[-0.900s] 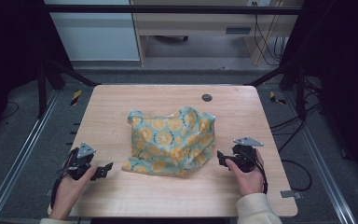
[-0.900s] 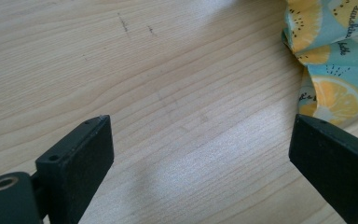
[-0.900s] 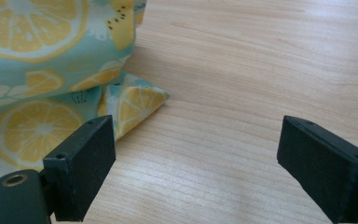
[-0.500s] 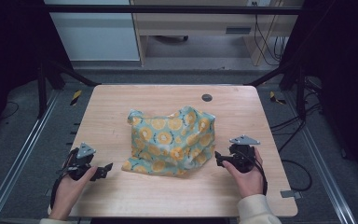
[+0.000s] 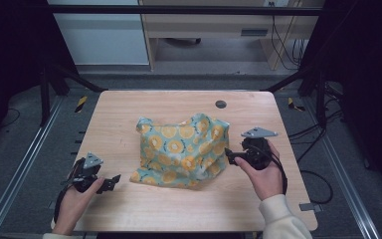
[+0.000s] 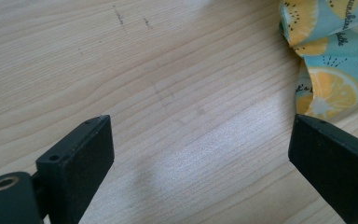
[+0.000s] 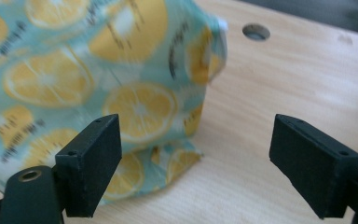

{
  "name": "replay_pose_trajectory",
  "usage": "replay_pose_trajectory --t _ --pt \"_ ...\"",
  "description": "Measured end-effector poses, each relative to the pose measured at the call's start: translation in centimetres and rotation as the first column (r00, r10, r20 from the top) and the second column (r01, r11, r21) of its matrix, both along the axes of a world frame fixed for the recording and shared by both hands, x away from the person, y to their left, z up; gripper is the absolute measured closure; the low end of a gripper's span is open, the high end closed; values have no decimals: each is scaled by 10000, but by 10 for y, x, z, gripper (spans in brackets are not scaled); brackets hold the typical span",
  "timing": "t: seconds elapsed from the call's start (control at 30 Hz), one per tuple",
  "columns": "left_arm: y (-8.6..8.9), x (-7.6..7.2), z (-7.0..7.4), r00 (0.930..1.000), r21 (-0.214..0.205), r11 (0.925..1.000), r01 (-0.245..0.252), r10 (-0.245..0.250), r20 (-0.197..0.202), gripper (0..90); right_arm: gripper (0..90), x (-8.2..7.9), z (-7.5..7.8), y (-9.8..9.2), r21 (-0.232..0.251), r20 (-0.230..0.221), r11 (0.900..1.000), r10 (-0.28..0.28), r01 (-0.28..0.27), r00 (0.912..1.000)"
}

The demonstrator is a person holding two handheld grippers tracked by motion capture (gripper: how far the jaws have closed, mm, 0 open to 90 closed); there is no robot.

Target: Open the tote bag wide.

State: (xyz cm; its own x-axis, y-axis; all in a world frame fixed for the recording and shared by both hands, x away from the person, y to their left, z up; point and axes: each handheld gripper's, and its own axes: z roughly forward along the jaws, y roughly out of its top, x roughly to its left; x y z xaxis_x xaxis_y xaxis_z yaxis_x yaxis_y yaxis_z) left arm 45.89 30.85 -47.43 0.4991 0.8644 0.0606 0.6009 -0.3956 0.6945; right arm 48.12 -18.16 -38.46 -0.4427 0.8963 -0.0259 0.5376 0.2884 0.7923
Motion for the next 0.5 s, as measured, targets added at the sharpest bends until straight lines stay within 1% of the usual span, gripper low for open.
replay_pose_trajectory --t 0.1,0.13,0.17,0.3,0.37,0.4,0.43,0.47,0.5 --pt "0 0 0 10000 0 10000 2 -2 -10 66 173 5 17 6 -29 80 9992 394 -394 9992" --pt "0 0 0 10000 8 10000 1 -1 -9 66 173 5 17 6 -29 80 9992 394 -394 9992" --pt "0 0 0 10000 21 10000 6 -6 -11 66 183 10 27 12 -147 187 9983 559 -556 9983" --pt "-1 0 0 10000 79 10000 56 -56 -17 67 217 21 45 22 -311 191 9959 854 -848 9962" --pt "-1 1 -1 10000 158 9998 88 -88 -21 67 238 26 51 27 -421 316 9937 1050 -1037 9940" --pt "-1 1 -1 10000 158 9998 88 -88 -21 67 238 29 54 30 -400 265 9923 1181 -1170 9927" --pt "-1 1 -1 10000 155 9998 87 -87 -15 67 238 29 54 30 -400 265 9923 1181 -1170 9927" --pt "-1 1 -1 10000 160 9998 75 -75 -1 67 243 35 57 34 -351 228 9920 1218 -1209 9923" --pt "-1 1 -1 10000 160 9998 75 -75 -1 67 243 38 58 36 -430 233 9919 1205 -1194 9924"
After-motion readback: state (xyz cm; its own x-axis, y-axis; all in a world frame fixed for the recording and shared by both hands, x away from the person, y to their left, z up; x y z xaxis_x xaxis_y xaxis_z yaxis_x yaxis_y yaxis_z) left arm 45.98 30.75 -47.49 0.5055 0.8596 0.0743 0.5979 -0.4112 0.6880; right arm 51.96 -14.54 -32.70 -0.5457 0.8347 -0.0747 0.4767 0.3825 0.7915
